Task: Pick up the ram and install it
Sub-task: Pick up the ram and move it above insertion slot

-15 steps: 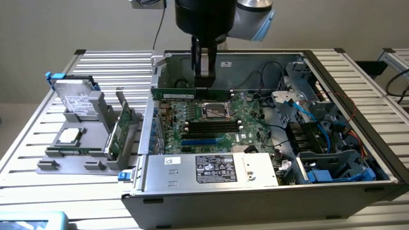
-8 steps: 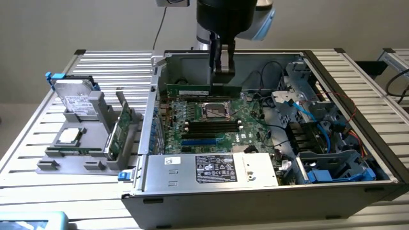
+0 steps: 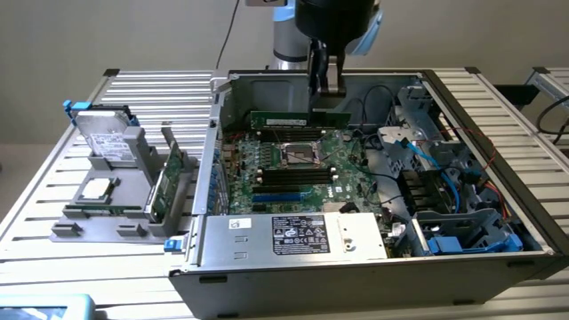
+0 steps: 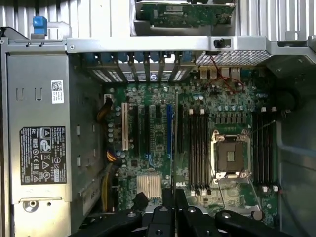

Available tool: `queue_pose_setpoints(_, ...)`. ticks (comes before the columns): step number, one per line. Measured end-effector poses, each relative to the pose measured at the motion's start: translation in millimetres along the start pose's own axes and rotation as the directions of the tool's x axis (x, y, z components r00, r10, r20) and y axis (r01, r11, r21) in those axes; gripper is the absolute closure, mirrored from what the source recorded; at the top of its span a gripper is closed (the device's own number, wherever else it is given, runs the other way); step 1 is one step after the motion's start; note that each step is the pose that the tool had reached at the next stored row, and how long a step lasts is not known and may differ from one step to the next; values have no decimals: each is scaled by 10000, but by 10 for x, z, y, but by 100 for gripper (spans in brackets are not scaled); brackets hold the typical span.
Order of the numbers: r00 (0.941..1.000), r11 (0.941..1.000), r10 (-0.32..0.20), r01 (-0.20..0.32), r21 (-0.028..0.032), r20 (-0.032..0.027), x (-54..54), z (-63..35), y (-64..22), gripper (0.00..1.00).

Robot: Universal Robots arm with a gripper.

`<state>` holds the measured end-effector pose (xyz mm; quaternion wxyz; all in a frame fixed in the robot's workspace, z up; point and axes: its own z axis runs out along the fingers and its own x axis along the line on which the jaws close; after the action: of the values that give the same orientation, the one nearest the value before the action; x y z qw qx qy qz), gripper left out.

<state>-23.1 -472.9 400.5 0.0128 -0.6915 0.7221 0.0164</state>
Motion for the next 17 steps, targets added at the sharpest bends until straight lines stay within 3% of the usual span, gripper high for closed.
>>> queue_pose_setpoints(7, 10000, 9999, -6, 6, 136, 4, -256, 46, -71, 87)
queue_pose_setpoints(14, 10000, 9999, -18, 18, 142, -15, -503, 79, -65, 87)
queue_pose_setpoints(17, 10000, 9999, -24, 24, 142, -16, -559, 91, -62, 87)
